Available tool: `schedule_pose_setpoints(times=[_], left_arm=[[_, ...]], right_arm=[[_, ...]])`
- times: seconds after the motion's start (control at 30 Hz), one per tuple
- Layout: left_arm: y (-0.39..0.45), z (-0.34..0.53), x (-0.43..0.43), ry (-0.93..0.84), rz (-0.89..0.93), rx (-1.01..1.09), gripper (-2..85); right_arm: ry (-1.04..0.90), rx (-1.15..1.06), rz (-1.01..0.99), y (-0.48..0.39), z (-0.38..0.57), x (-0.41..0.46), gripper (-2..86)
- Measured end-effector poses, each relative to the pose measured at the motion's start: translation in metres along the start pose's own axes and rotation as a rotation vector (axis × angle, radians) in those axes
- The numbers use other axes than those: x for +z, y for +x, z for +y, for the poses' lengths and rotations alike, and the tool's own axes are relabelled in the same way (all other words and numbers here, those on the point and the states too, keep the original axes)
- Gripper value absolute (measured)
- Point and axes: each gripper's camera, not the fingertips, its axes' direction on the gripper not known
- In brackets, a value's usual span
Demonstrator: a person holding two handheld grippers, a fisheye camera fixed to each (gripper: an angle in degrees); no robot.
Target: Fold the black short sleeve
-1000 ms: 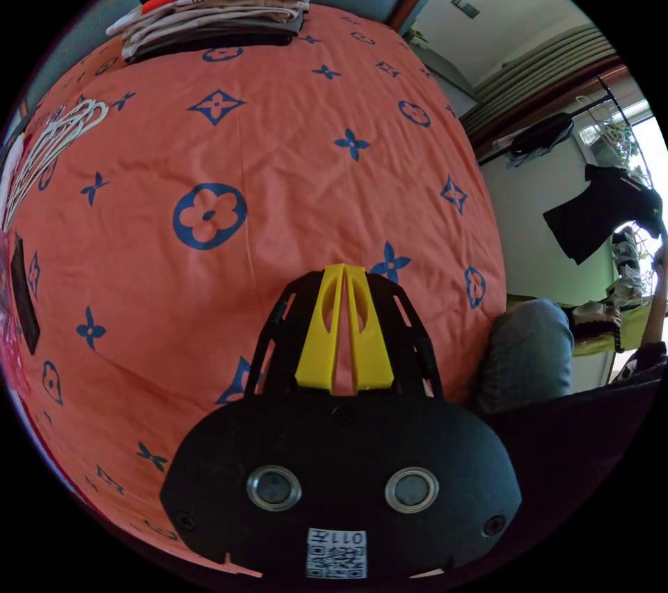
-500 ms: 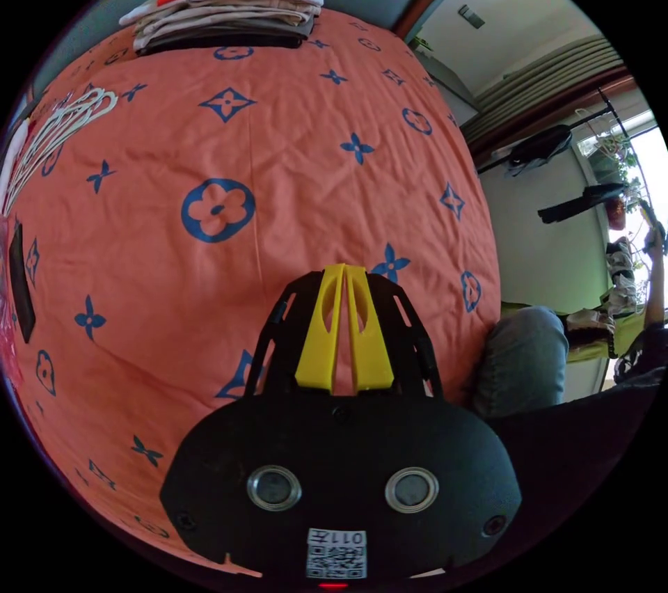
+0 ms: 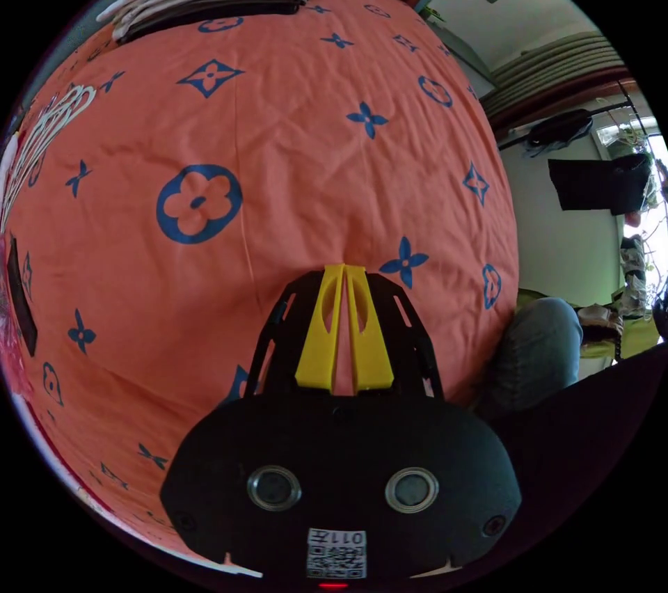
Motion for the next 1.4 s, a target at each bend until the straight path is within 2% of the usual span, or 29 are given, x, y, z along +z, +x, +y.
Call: schedule_pose_setpoints(times=[0.07,0.23,0.33,0.43,0.57,0.8,0.97,1.27,1.4], left_arm=[[-0.004,-0.003,0.003,-0.004,0.019,-0.012,-0.1],[-0.015,-0.006,0.007,-0.006,0.076,-0.034,-0.1],[-0.022,-0.004,0.008,0.001,0.108,-0.039,0.0],[-0.026,0.001,0.006,0.015,0.114,-0.029,-0.1],[-0.029,0.007,0.003,0.023,0.097,-0.019,0.0],[-0.04,0.019,0.003,0.013,0.074,-0.02,-0.1],[-0.051,0.029,0.002,0.009,0.069,-0.02,-0.1],[-0.074,0.055,-0.001,0.0,0.05,-0.018,0.0],[-0.088,0.073,-0.005,0.003,0.047,-0.016,0.0]], right_arm=[[-0.096,-0.038,0.081,-0.002,-0.002,0.017,0.4],[-0.131,-0.105,0.121,0.011,0.005,0.01,0.6],[-0.19,-0.085,0.18,0.025,0.012,0.009,0.9],[-0.153,-0.03,0.24,0.035,0.016,0.0,2.3],[-0.17,0.042,0.123,0.041,0.016,-0.005,6.2],[-0.216,0.076,0.169,0.029,-0.007,-0.01,7.7],[-0.293,0.066,0.242,0.017,-0.014,0.001,6.4],[-0.33,-0.018,-0.004,-0.006,-0.033,-0.038,1.0],[-0.303,-0.07,0.059,-0.035,-0.044,-0.082,0.8]])
